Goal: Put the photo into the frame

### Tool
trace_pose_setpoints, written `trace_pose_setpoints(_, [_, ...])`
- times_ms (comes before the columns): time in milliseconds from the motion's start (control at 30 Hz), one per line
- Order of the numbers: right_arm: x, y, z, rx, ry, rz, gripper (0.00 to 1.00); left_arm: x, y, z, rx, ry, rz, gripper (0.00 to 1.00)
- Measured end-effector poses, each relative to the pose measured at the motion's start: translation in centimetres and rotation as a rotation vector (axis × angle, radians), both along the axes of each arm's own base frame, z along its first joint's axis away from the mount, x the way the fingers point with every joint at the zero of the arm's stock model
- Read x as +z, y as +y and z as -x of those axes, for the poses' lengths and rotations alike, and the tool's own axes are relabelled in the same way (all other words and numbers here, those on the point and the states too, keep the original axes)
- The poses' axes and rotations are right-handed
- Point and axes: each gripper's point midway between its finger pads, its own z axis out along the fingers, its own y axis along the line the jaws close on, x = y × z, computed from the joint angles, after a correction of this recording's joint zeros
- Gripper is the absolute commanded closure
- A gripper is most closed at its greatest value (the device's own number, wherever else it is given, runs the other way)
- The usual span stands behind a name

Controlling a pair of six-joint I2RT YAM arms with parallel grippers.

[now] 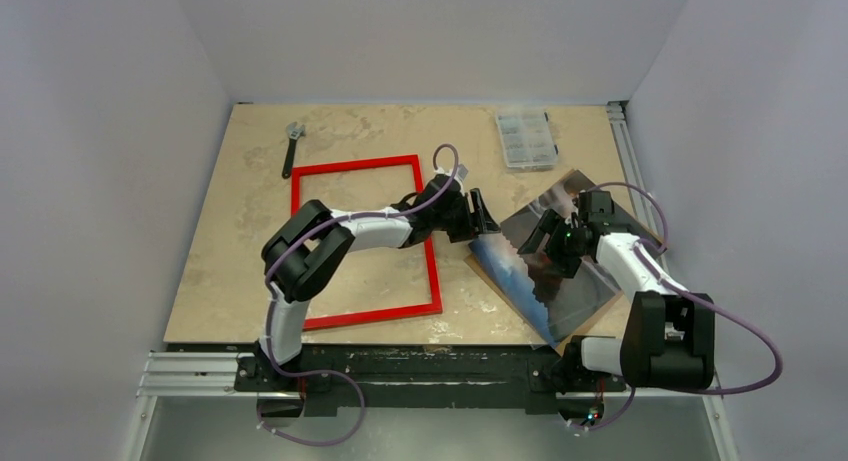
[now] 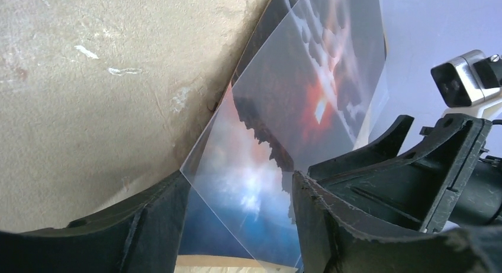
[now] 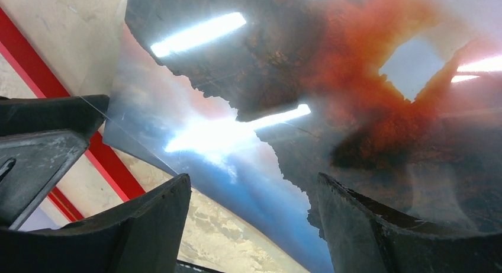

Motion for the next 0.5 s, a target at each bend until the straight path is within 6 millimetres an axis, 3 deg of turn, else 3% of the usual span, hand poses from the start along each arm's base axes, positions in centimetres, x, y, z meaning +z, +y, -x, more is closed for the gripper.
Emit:
trace_pose_setpoints(167, [0.1,0.0,0.0,0.000,0.001,0.000,0.24,1.1,0.2,0.4,-0.017,-0.042,-0.031,0.34])
trace_pose_setpoints(333, [0.0,0.0,0.1,0.000,0.005,-0.001,0.24,2.7,-1.0,0.9,-0.062,-0.098,-0.029,0.35])
trace_pose_setpoints(500, [0.1,0.0,0.2,0.000,0.009,-0.001,0.24,3.1,-1.5,1.2,-0.077,-0.113,-0.025,0.35])
